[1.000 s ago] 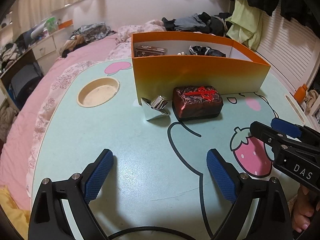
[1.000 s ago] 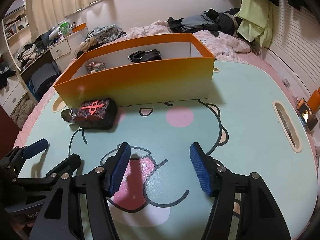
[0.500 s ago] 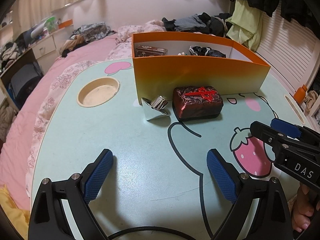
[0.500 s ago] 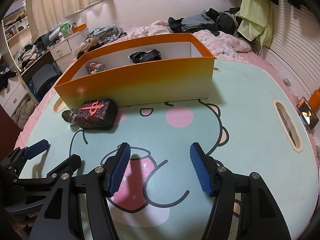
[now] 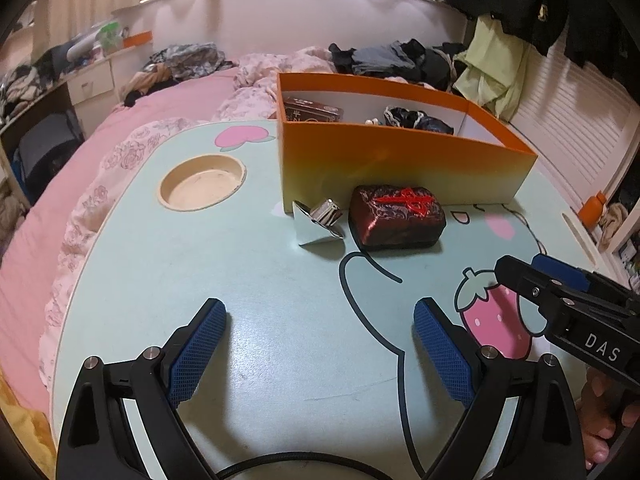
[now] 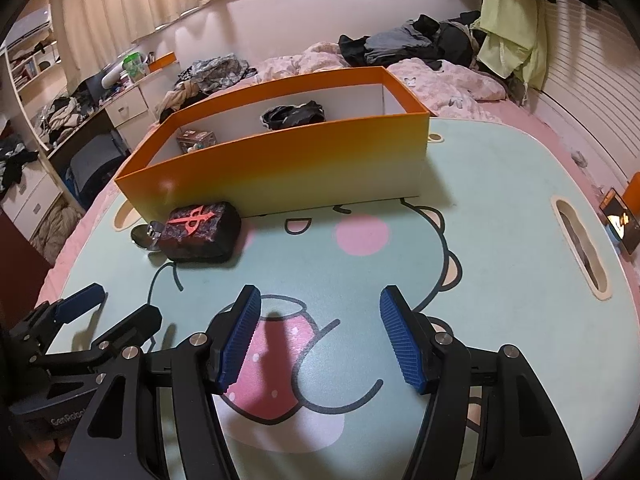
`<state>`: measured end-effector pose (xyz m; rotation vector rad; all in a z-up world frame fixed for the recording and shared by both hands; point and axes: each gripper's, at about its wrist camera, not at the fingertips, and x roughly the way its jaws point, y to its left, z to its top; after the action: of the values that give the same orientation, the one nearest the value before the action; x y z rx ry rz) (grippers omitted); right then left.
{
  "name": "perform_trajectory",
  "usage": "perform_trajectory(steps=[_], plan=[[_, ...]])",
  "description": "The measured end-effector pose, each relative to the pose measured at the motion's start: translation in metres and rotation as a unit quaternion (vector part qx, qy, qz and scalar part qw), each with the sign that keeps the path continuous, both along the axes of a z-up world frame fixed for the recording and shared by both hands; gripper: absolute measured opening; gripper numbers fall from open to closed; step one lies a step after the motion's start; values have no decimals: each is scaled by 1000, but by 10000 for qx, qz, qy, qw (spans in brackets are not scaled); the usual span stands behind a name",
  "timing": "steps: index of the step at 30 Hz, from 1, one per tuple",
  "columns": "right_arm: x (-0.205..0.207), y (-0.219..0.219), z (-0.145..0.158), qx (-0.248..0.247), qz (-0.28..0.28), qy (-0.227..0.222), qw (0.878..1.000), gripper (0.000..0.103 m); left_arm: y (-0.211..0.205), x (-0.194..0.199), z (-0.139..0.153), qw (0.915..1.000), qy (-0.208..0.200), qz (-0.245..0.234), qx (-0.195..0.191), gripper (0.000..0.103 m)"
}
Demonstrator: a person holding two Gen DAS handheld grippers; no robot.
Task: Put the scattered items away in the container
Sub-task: 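Withdraw both grippers from the box back over the table, then grasp the red-and-black packet with the right gripper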
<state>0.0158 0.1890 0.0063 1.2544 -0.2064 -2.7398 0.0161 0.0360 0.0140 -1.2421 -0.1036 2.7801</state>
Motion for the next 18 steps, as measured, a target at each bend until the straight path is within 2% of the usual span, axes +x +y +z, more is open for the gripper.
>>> perform_trajectory(steps=[9, 14, 18], plan=[[0, -13, 7, -63, 348, 121, 9993, 63, -9, -1, 2, 9998, 74, 120, 138, 94], [-12, -35, 15, -22, 719, 184, 9972, 63, -30, 1, 8, 9987, 166, 379, 291, 94], [-27, -55, 16, -192, 980, 86, 9950, 63, -52, 3, 14, 9969, 318, 693, 212, 94]])
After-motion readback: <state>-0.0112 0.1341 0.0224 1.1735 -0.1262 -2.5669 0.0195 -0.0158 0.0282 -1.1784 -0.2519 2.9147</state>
